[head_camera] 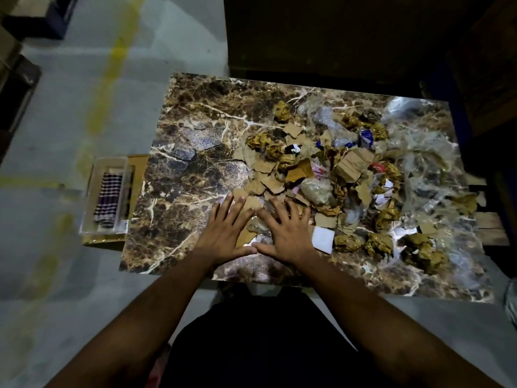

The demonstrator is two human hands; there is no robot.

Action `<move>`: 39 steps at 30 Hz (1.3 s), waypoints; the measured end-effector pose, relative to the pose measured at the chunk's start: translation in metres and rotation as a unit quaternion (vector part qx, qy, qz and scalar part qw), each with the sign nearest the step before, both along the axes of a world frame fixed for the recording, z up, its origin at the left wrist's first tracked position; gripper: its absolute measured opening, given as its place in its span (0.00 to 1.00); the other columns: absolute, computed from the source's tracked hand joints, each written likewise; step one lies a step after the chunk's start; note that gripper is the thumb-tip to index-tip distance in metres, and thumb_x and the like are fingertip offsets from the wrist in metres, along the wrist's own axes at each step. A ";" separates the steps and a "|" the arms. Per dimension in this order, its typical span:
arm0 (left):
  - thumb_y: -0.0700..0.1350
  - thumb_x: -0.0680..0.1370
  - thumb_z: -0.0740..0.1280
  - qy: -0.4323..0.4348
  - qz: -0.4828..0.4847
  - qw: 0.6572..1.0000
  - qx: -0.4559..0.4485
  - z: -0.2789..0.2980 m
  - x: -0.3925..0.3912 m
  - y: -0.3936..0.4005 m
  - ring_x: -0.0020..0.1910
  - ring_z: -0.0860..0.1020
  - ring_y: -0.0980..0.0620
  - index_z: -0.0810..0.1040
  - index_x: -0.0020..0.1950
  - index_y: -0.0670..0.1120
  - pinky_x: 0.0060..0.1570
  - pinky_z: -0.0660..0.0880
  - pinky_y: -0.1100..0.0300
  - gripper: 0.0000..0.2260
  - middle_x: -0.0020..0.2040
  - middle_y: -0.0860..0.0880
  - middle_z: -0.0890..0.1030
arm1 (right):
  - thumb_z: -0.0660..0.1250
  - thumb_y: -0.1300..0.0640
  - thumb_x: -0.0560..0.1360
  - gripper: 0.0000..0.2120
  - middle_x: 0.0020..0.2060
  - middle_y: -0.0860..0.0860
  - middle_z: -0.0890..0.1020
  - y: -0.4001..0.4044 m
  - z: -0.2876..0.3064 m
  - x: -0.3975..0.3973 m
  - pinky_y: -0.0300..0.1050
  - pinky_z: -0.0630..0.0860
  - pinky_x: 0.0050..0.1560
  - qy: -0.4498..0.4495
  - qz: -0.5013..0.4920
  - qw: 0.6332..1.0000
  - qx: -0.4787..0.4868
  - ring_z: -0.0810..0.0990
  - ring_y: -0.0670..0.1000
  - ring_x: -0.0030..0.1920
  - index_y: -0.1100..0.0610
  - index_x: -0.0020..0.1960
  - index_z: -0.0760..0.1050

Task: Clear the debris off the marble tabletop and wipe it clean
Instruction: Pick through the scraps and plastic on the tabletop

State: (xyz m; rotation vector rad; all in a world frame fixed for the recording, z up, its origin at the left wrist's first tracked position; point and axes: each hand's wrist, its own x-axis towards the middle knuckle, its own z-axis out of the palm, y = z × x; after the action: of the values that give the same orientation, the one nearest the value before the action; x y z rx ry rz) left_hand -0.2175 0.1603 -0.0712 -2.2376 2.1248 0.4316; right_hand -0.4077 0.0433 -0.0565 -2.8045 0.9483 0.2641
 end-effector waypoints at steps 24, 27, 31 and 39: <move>0.67 0.74 0.66 0.026 -0.037 0.993 -0.112 -0.010 0.007 -0.021 0.58 0.70 0.41 0.75 0.56 0.47 0.54 0.70 0.46 0.25 0.62 0.44 0.73 | 0.76 0.71 0.68 0.13 0.51 0.53 0.78 -0.036 0.038 0.009 0.40 0.75 0.48 -0.415 -0.179 0.889 0.075 0.78 0.51 0.50 0.61 0.50 0.82; 0.64 0.76 0.66 0.013 -0.049 0.991 -0.120 -0.005 0.003 -0.021 0.52 0.71 0.43 0.75 0.61 0.52 0.47 0.70 0.50 0.21 0.55 0.46 0.73 | 0.77 0.68 0.69 0.10 0.50 0.50 0.79 -0.038 0.065 0.009 0.34 0.73 0.46 -0.472 -0.227 0.847 0.087 0.78 0.47 0.48 0.59 0.49 0.82; 0.57 0.76 0.68 0.018 -0.063 0.987 -0.147 0.000 -0.002 -0.021 0.42 0.68 0.44 0.77 0.56 0.52 0.39 0.62 0.53 0.13 0.47 0.45 0.71 | 0.73 0.70 0.68 0.16 0.50 0.50 0.79 -0.047 0.102 0.005 0.32 0.75 0.43 -0.518 -0.285 0.798 0.114 0.79 0.45 0.47 0.52 0.49 0.81; 0.60 0.73 0.65 0.054 0.126 0.985 -0.105 0.018 -0.020 -0.033 0.44 0.69 0.46 0.72 0.52 0.49 0.34 0.69 0.56 0.17 0.48 0.47 0.68 | 0.74 0.66 0.70 0.14 0.51 0.50 0.78 -0.120 0.156 -0.046 0.24 0.70 0.42 -0.506 -0.300 0.809 0.021 0.74 0.41 0.43 0.55 0.54 0.81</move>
State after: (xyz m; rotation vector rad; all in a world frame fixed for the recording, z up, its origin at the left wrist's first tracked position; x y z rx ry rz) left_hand -0.2373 0.1275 -0.0535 -2.6767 2.0274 0.3580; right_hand -0.4539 -0.0763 0.0998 -1.9021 1.3284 -1.1353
